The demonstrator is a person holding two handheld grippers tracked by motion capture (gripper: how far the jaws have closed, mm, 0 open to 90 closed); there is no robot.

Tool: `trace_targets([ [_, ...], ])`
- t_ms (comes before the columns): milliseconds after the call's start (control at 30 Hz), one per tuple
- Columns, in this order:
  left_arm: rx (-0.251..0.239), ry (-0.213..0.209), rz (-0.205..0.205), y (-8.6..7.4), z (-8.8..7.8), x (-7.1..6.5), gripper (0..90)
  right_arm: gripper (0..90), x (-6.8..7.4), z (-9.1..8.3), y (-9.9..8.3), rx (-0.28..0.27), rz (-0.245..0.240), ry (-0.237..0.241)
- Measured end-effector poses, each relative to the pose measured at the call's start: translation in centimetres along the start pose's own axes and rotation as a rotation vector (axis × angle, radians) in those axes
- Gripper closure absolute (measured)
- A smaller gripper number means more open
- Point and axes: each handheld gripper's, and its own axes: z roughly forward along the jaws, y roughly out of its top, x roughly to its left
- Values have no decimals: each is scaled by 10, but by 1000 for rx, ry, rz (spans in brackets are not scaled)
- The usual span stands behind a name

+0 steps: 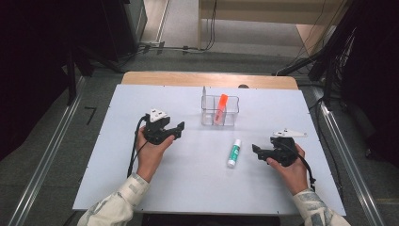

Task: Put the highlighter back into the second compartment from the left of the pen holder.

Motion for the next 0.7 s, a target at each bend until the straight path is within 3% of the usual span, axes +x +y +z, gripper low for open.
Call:
trace_targets([
  [467, -10, 63, -47, -16, -15, 23, 363, 142, 5, 7, 4, -3, -3, 19],
  [700, 0, 68, -62, -23, -18, 28, 363, 142, 6, 7, 4, -2, -4, 14],
])
